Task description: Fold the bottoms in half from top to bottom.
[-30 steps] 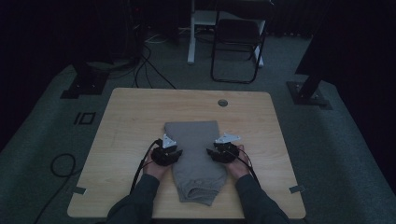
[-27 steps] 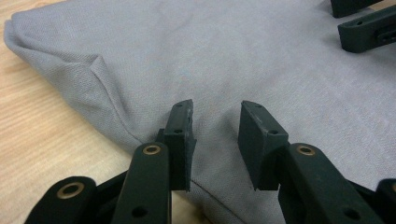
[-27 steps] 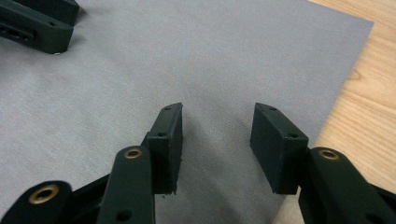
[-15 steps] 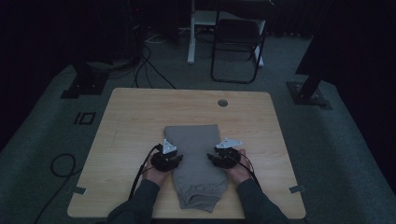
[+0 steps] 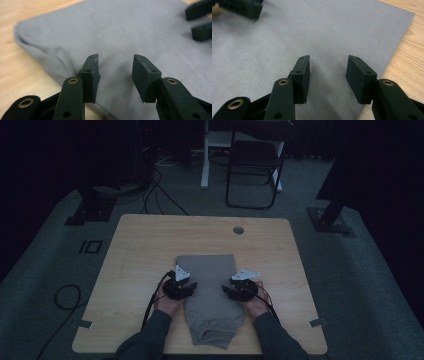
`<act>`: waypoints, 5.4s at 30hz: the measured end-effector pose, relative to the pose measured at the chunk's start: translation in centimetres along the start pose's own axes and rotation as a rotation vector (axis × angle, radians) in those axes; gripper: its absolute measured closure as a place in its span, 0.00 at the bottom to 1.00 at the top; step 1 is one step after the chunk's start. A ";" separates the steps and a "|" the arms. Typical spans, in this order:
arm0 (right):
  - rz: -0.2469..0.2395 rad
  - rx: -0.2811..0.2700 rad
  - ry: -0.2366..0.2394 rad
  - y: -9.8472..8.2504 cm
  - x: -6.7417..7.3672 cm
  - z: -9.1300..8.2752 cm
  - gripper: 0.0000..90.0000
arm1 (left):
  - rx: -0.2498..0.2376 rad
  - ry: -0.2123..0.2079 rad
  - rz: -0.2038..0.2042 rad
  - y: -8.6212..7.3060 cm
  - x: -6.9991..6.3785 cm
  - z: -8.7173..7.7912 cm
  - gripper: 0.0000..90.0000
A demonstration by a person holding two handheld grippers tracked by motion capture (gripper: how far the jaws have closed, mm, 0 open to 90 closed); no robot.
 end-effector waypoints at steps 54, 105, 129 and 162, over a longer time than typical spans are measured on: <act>0.044 -0.023 -0.058 1.6 -2.3 0.5 0.61 | 0.072 0.074 -0.144 2.6 6.9 6.6 0.94; 0.167 -0.062 -0.097 7.4 -9.9 2.5 0.97 | 0.069 0.094 -0.139 4.7 7.1 6.3 0.96; 0.001 -0.136 -0.094 9.9 -7.1 -2.8 0.97 | -0.111 0.028 -0.114 8.7 6.1 0.4 0.96; 0.005 -0.008 0.045 -0.3 -0.2 -4.7 0.96 | 0.013 -0.137 -0.029 -1.5 0.1 -4.1 0.96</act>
Point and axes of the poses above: each handheld gripper's, and its own axes: z roughly forward along the jaws, y roughly out of its top, x roughly to its left, the point moved 9 cm from there along z, roughly forward along the jaws, and after that the axes turned 15 degrees about y, right-handed, at the moved point
